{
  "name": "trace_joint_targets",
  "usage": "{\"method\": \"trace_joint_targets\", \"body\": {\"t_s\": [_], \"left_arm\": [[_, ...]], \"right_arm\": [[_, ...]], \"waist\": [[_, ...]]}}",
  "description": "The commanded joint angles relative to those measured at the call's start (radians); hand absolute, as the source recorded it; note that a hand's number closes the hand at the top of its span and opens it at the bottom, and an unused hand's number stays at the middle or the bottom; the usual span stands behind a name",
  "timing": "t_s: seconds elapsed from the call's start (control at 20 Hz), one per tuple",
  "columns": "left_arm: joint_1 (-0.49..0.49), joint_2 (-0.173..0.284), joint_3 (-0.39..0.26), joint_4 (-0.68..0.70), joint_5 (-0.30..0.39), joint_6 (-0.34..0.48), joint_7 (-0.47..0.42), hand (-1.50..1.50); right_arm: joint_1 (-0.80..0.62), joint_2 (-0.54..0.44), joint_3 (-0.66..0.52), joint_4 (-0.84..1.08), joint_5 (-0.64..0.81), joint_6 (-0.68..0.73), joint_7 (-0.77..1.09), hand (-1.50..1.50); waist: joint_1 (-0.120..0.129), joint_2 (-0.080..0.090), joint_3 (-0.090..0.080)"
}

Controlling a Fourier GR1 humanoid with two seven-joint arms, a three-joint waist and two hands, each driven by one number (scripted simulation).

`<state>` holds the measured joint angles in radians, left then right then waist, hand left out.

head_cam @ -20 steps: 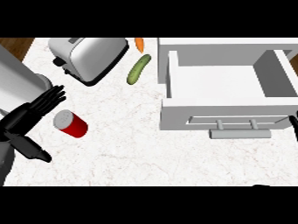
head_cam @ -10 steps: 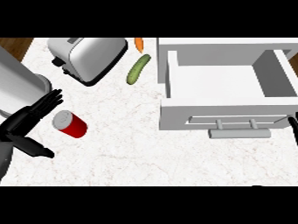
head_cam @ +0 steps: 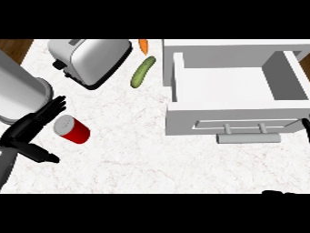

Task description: Pick up the can, place it into the drawer and close the drawer

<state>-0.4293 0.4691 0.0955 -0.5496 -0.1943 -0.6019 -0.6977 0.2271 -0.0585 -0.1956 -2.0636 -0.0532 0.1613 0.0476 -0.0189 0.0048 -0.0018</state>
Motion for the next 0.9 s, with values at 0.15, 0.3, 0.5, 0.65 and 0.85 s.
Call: {"method": "trace_joint_targets", "body": {"t_s": [0.15,0.3,0.5,0.65,0.85], "left_arm": [[-0.009,-0.004,-0.038,0.11,-0.035,-0.076,-0.184,-1.5],[-0.079,0.022,-0.031,0.185,-0.037,-0.086,-0.19,-1.5],[-0.08,-0.024,-0.048,0.212,-0.047,-0.035,-0.221,-1.5],[-0.105,-0.032,-0.046,0.234,-0.037,-0.045,-0.198,-1.5],[-0.117,-0.045,-0.059,0.241,-0.044,-0.044,-0.201,-1.5]], "right_arm": [[0.038,-0.006,-0.037,0.01,-0.04,0.035,-0.047,-1.5],[-0.024,-0.018,-0.024,-0.008,-0.024,0.012,0.025,-1.5],[0.023,-0.001,-0.005,-0.041,-0.004,0.018,0.004,-1.5],[0.012,0.02,0.025,-0.057,0.023,-0.006,0.037,-1.5],[-0.015,-0.02,-0.034,-0.039,-0.062,0.027,0.06,-1.5]], "waist": [[-0.003,0.0,0.0],[-0.007,0.004,-0.001],[-0.011,0.004,-0.001],[-0.006,0.002,-0.001],[-0.002,0.001,0.0]]}}
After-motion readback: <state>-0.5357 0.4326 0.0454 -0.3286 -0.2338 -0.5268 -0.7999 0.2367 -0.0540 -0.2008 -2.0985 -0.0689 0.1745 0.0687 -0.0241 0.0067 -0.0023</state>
